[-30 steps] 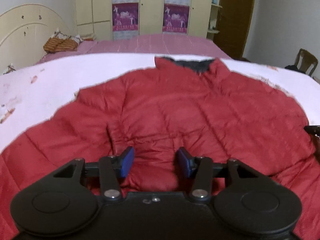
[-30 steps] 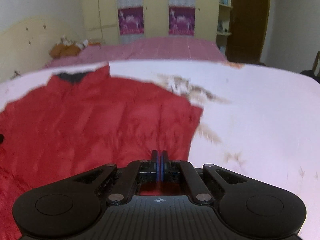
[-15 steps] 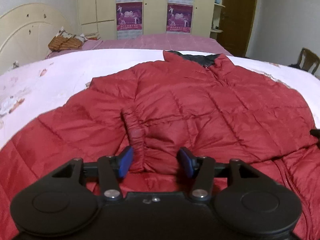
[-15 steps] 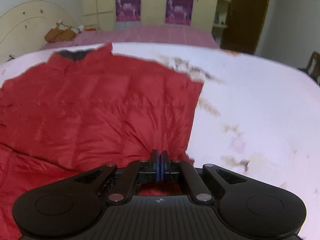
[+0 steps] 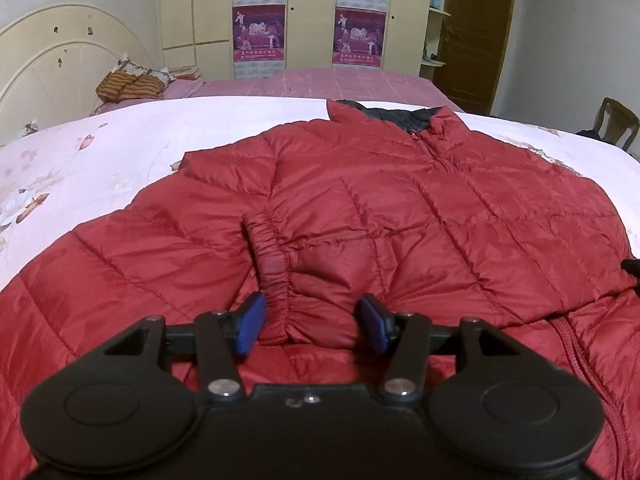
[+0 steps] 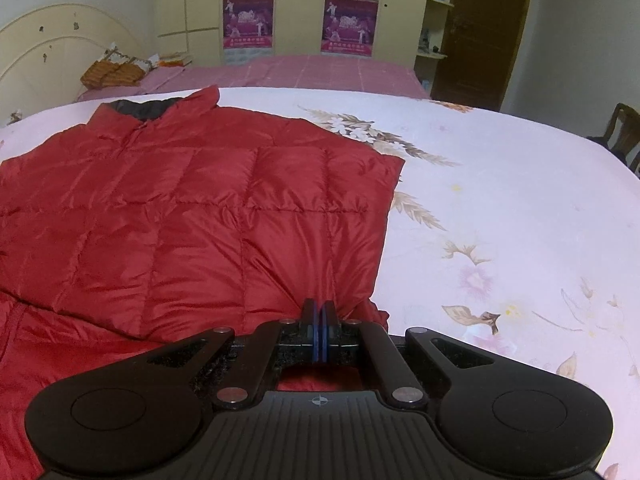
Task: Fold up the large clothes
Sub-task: 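Grasp the other sleeve cuff with the left gripper and lift it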
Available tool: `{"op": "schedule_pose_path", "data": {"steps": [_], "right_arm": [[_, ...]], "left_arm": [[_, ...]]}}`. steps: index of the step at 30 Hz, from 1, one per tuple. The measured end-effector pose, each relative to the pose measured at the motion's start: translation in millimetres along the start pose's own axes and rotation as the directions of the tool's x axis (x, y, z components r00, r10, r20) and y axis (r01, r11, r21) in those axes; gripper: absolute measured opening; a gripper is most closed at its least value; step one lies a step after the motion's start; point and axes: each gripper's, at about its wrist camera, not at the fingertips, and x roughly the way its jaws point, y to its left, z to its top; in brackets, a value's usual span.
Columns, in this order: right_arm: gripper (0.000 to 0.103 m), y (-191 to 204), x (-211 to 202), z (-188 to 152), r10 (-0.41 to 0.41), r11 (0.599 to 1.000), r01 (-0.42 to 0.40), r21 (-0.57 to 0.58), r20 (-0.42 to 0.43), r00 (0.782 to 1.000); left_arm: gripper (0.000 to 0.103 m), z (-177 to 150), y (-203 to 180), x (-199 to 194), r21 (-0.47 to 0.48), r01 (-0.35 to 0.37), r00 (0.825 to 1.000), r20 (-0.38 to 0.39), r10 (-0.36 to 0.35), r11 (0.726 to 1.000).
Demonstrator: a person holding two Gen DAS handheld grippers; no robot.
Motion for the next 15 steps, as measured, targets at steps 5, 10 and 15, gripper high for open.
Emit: {"op": "schedule_pose_path", "data": {"steps": [5,10,15], "right_arm": [[0.000,2.6,1.9,4.0,-0.011,1.000,0.010,-0.028,-0.021,1.000],[0.000,1.5,-1.0,9.0,-0.009,1.000,0.008,-0.022,-0.040,0.999],[0.072,-5.9,-41.0,5.6,-0.044,0.997,0.039,0.067,0.063,0.997]], "left_arm": [[0.055,5.5,0.8,2.4,0.004,0.007,1.000,-0.026,-0.007,1.000],[0.065,10.9,2.4,-3.5,-0.010,-0.004,0.999,-0.037,0.003,1.000],[0.096,-5.1,16.7,-54.4,-0.072,-0.044,0.997,0.059,0.048,0.996]]}}
